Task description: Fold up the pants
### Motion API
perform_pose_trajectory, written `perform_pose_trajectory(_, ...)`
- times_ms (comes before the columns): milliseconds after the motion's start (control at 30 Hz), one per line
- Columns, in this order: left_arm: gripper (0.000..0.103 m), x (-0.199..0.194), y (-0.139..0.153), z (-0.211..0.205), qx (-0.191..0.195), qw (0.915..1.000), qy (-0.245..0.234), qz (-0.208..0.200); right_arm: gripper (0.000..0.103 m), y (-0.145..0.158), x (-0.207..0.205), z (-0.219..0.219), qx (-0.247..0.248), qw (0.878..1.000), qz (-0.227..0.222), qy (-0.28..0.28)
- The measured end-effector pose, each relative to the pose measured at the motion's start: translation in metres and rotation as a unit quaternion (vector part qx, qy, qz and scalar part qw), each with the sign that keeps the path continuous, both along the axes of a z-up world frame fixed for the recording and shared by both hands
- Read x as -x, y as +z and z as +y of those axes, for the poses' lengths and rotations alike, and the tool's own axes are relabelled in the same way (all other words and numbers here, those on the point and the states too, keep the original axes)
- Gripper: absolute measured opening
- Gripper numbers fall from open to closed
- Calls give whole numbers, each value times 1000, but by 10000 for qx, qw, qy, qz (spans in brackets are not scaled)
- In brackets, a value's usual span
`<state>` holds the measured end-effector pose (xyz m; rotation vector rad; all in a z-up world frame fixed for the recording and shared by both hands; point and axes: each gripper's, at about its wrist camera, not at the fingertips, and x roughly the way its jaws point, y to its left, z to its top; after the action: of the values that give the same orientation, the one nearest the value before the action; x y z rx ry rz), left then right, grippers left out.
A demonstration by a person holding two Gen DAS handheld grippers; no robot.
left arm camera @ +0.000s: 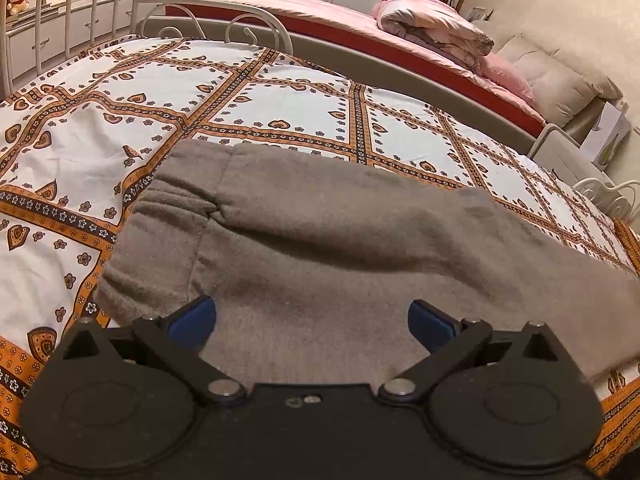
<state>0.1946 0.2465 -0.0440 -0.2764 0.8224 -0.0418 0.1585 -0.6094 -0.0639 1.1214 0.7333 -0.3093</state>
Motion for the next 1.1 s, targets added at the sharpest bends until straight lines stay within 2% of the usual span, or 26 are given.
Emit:
perform_pose_trajectory(33,97,0,0,1,10,10000,7,-1,4,-15,-2,-4,-250,9994,253,-8)
perform_pose_trajectory(67,97,0,0,1,20,10000,16,-7,5,-17,-1,-8,-348,9994,70,-30)
perform_pose_trajectory(133,97,0,0,0,5,10000,23,-4,4,-6,-3,-5,53,9997,-97,210)
perform_pose_trajectory(267,97,0,0,0,-10,10000,39,-21,6,-5,-1,-7,94,9998,42,178)
perform_pose_trajectory(300,92,1,3,0,-56,9999,70,-73,11,2,3,-5,330,9994,51,128)
perform_pose_trajectory(333,86,2,6,-1,-147,9997,115,-141,11,15,14,-5,650,9978,33,90)
perform_pose_trajectory(367,83,4,10,0,-225,9994,160,-219,12,27,15,2,1011,9947,-73,183)
perform_pose_trajectory(400,79,8,14,1,-335,9986,231,-341,11,43,15,17,1318,9899,-345,400)
perform_pose_trajectory(433,79,11,19,2,-456,9972,341,-481,11,56,13,32,1549,9833,-689,662)
perform_pose_trajectory(533,79,20,28,12,-710,9905,873,-794,12,80,-18,90,1898,9566,-1411,1704)
perform_pose_trajectory(600,81,21,30,21,-731,9860,1225,-868,12,87,-48,144,2021,9287,-1709,2597)
perform_pose_trajectory(633,82,19,29,25,-675,9857,1290,-853,12,91,-63,179,2170,9075,-1839,3090)
perform_pose_trajectory(667,82,16,25,30,-595,9864,1318,-783,18,92,-76,209,2294,8895,-1932,3446)
perform_pose_trajectory(700,82,12,22,34,-524,9875,1312,-695,41,92,-89,240,2378,8722,-2021,3767)
perform_pose_trajectory(767,81,8,18,39,-489,9885,1267,-669,72,89,-115,305,2466,8353,-2253,4368)
perform_pose_trajectory(833,80,0,18,46,-384,9893,1202,-737,72,79,-130,362,2506,8054,-2347,4832)
perform_pose_trajectory(867,80,-5,17,50,-325,9896,1195,-729,72,72,-141,385,2436,7968,-2274,5040)
perform_pose_trajectory(933,72,-17,12,59,-160,9913,1136,-648,71,58,-170,422,2278,7825,-2143,5385)
perform_pose_trajectory(1000,68,-31,8,66,33,9940,949,-550,69,45,-190,456,2397,7657,-2079,5594)
perform_pose_trajectory(1100,66,-47,1,67,-63,9969,683,-394,64,32,-211,487,2357,7499,-2033,5837)
